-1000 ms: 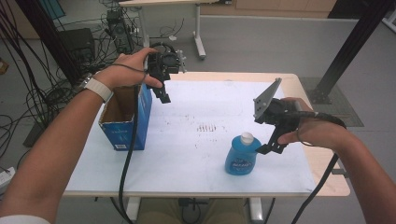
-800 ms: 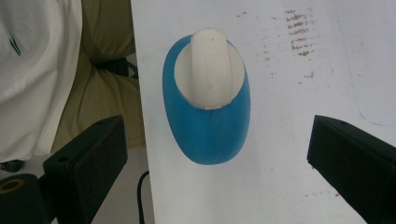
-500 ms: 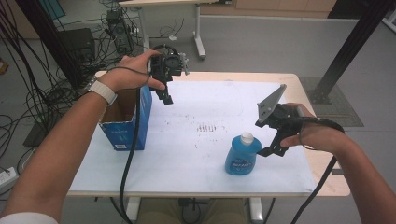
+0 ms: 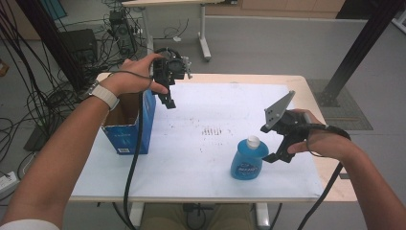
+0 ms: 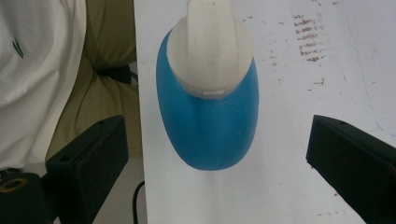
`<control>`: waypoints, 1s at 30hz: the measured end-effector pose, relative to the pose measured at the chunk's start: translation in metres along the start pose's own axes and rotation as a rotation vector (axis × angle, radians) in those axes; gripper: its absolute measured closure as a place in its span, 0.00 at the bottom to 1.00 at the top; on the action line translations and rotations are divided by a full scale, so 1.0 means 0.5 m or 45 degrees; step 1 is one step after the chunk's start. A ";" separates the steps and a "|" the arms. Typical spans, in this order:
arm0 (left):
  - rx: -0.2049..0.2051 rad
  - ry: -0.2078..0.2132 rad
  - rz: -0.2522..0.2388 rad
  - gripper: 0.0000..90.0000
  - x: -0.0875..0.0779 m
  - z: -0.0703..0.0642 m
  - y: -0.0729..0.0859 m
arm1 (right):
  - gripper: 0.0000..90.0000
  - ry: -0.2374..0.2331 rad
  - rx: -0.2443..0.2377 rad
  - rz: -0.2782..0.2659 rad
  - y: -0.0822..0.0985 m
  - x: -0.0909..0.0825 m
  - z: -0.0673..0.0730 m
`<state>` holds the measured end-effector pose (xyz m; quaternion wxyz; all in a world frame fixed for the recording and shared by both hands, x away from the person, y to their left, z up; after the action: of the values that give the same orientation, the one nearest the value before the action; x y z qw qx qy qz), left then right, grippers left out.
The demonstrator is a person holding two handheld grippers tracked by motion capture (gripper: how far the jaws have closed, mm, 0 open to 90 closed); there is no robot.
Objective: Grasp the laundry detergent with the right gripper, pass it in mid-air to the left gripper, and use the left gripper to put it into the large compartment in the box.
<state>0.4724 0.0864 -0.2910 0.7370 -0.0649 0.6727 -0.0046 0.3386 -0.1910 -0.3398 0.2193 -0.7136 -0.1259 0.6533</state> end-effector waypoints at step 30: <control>-0.008 0.005 0.002 0.11 0.012 -0.002 -0.005 | 0.06 -0.040 -0.001 -0.058 0.023 0.022 0.003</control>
<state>0.4722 0.0832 -0.2968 0.7355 -0.0667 0.6742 -0.0020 0.3374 -0.1959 -0.3552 0.2317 -0.7004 -0.1458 0.6592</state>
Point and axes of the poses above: each handheld gripper's, and its own axes: x roughly forward along the jaws, y roughly out of its underside, z roughly to its left, the point moved 8 cm from there along x, roughly forward along the jaws, and after that the axes turned 3 degrees about y, right-handed, at the moved point
